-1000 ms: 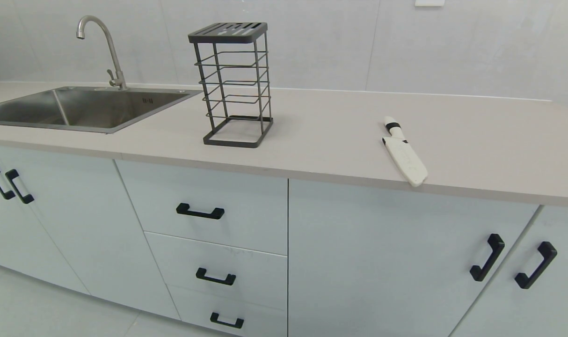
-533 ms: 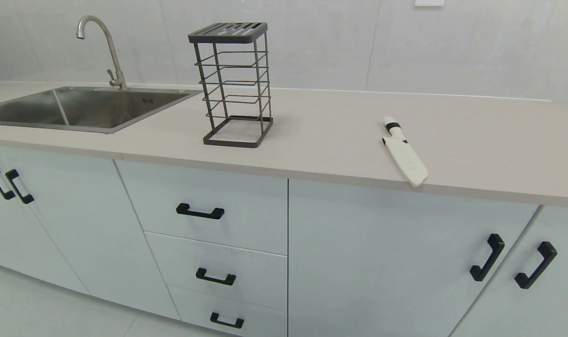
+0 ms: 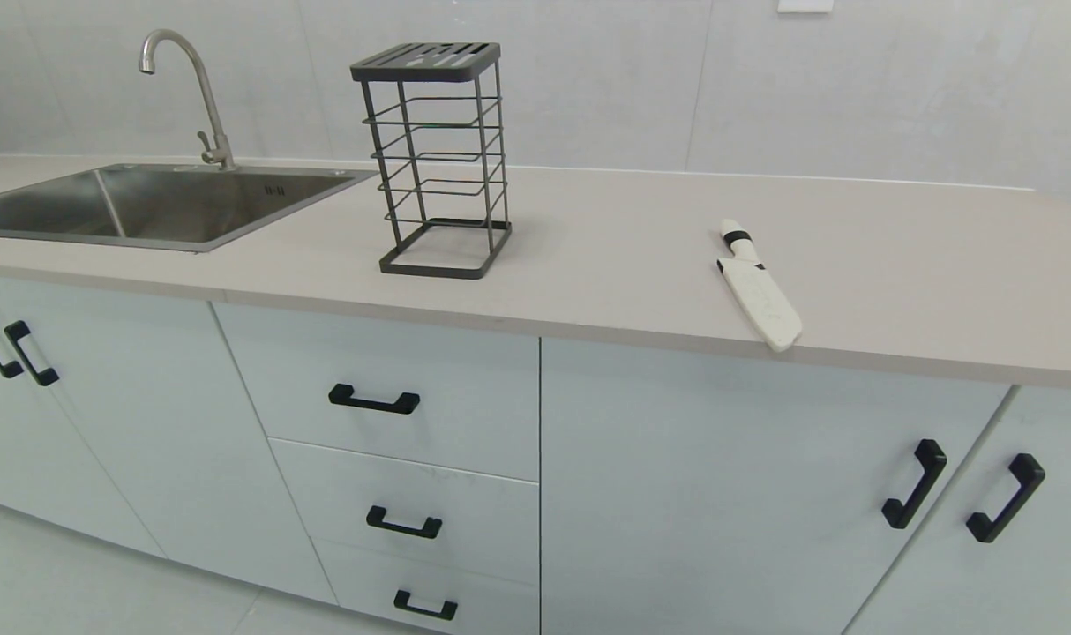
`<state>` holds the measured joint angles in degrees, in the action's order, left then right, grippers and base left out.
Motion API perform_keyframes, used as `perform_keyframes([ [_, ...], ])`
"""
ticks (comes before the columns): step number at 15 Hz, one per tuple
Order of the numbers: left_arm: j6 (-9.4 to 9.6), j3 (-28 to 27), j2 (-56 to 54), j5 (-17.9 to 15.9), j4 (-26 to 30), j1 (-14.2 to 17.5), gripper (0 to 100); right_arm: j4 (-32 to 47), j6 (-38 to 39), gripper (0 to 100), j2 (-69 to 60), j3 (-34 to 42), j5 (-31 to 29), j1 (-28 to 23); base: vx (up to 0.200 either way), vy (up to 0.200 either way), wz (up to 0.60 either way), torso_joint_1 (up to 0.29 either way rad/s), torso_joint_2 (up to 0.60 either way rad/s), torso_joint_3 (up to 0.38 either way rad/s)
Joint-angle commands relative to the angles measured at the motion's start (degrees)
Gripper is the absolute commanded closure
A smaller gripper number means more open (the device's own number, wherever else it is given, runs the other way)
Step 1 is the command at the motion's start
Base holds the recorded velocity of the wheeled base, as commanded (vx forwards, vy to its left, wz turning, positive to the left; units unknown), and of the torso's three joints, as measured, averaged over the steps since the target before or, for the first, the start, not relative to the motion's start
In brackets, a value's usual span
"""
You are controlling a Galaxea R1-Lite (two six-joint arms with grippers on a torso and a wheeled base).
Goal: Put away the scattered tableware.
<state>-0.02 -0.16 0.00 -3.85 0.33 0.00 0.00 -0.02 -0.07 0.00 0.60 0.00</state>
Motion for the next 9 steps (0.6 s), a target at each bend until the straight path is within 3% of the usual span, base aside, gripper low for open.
perform_keyframes([
  [1, -0.06, 0.07, 0.09, 0.07, 0.02, 0.0, 0, -0.09, -0.06, 100, 0.07, 0.0, 0.02, 0.0, 0.0, 0.0, -0.6, 0.002, 0.0, 0.002],
  [4, -0.06, -0.02, 0.09, 0.07, 0.02, 0.0, 0, -0.09, -0.06, 100, 0.07, 0.0, -0.07, 0.0, 0.0, 0.0, -0.6, 0.001, 0.0, 0.001],
  [9, -0.42, -0.02, 0.09, 0.07, 0.02, 0.0, 0, -0.09, 0.02, 100, 0.07, 0.0, -0.07, 0.0, 0.0, 0.0, 0.0, 0.0, 0.0, 0.0],
])
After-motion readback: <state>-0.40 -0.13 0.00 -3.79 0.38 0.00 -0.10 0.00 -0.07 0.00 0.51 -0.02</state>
